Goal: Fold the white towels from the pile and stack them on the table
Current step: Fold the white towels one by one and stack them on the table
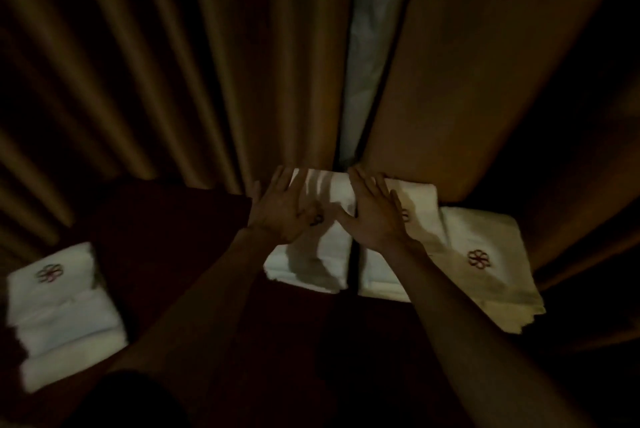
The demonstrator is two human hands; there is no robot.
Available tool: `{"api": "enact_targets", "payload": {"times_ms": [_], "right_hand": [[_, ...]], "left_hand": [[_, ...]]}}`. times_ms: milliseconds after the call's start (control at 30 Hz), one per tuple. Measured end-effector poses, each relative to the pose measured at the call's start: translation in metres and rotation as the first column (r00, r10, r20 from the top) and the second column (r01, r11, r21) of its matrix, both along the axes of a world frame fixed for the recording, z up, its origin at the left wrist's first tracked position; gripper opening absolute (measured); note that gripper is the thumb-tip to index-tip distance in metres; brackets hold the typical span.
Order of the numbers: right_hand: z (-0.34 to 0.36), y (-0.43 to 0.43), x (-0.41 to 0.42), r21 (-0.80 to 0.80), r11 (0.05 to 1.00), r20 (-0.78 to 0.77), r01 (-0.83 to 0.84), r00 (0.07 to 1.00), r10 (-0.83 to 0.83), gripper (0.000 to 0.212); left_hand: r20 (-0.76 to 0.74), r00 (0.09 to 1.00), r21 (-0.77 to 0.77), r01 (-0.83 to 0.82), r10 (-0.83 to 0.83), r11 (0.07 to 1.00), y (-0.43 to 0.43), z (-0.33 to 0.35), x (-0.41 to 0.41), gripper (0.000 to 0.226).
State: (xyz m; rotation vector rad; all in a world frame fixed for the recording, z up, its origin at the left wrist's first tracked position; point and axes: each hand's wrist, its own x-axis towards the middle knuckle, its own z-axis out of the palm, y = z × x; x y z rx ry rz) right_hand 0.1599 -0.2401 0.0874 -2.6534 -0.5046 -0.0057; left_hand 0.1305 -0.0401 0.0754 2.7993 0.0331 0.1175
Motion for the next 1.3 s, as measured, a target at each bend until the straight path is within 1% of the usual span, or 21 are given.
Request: {"api": "enact_targets", "payload": {"times_ms": [100, 233, 400, 500, 600, 667, 767, 833, 867, 900, 967, 1067, 1133, 1200, 1233, 1300], "right_hand": [[-0.004, 0.075, -0.025, -0.018, 0.995, -0.03, -0.098, 0.995, 0.098, 0.082], [-0.02, 0.181, -0.063, -0.032, 0.971, -0.057, -0.238, 0.97, 0.236, 0.086], [-0.066, 0.294, -0.117, -0.074, 0.909, -0.184, -0.41, 0.902, 0.391, 0.087], [-0.099, 0.344, -0.148, -0.127, 0.86, -0.26, -0.494, 0.853, 0.452, 0.086], [-0.131, 0.379, -0.177, -0.179, 0.796, -0.337, -0.578, 0.796, 0.502, 0.083], [-0.148, 0.394, -0.194, -0.177, 0.755, -0.372, -0.631, 0.753, 0.542, 0.078], [-0.167, 0.405, -0.212, -0.157, 0.706, -0.437, -0.69, 0.69, 0.577, 0.072], [-0.176, 0.408, -0.219, -0.147, 0.694, -0.484, -0.705, 0.663, 0.572, 0.068], [-0.179, 0.406, -0.221, -0.145, 0.693, -0.496, -0.706, 0.658, 0.566, 0.066], [-0.182, 0.405, -0.222, -0.15, 0.699, -0.502, -0.699, 0.664, 0.555, 0.065], [-0.185, 0.398, -0.219, -0.179, 0.742, -0.486, -0.646, 0.713, 0.504, 0.059], [-0.185, 0.379, -0.209, -0.302, 0.803, -0.46, -0.514, 0.816, 0.35, 0.052], [-0.184, 0.362, -0.203, -0.371, 0.82, -0.468, -0.436, 0.85, 0.24, 0.055], [-0.181, 0.341, -0.199, -0.421, 0.819, -0.473, -0.39, 0.865, 0.169, 0.058], [-0.179, 0.329, -0.197, -0.444, 0.812, -0.476, -0.38, 0.867, 0.145, 0.06], [-0.178, 0.303, -0.193, -0.477, 0.804, -0.482, -0.355, 0.871, 0.099, 0.067]], "left_hand": [[-0.02, 0.996, -0.018, -0.09, 0.09, 0.996, 0.072, -0.006, -0.041, 0.077], [-0.109, 0.968, -0.009, -0.228, 0.226, 0.974, 0.172, -0.022, -0.101, 0.078], [-0.232, 0.897, 0.017, -0.383, 0.376, 0.924, 0.29, -0.067, -0.18, 0.081], [-0.324, 0.836, 0.056, -0.451, 0.444, 0.891, 0.339, -0.102, -0.229, 0.083], [-0.431, 0.775, 0.078, -0.479, 0.463, 0.874, 0.368, -0.136, -0.267, 0.08], [-0.505, 0.741, 0.054, -0.484, 0.442, 0.874, 0.38, -0.158, -0.285, 0.074], [-0.516, 0.772, -0.098, -0.484, 0.372, 0.869, 0.383, -0.18, -0.301, 0.059], [-0.492, 0.792, -0.189, -0.502, 0.361, 0.844, 0.376, -0.182, -0.303, 0.059], [-0.488, 0.785, -0.219, -0.532, 0.381, 0.818, 0.372, -0.177, -0.301, 0.059], [-0.505, 0.765, -0.24, -0.568, 0.399, 0.787, 0.369, -0.176, -0.299, 0.054], [-0.538, 0.754, -0.277, -0.58, 0.377, 0.766, 0.364, -0.173, -0.293, 0.04], [-0.594, 0.763, -0.359, -0.535, 0.255, 0.765, 0.352, -0.175, -0.276, 0.032], [-0.643, 0.754, -0.376, -0.464, 0.135, 0.802, 0.333, -0.178, -0.26, 0.041], [-0.667, 0.743, -0.349, -0.38, 0.057, 0.857, 0.309, -0.182, -0.243, 0.048], [-0.657, 0.752, -0.316, -0.33, 0.046, 0.889, 0.297, -0.187, -0.234, 0.052], [-0.593, 0.795, -0.162, -0.271, 0.126, 0.949, 0.274, -0.191, -0.22, 0.062]]}}
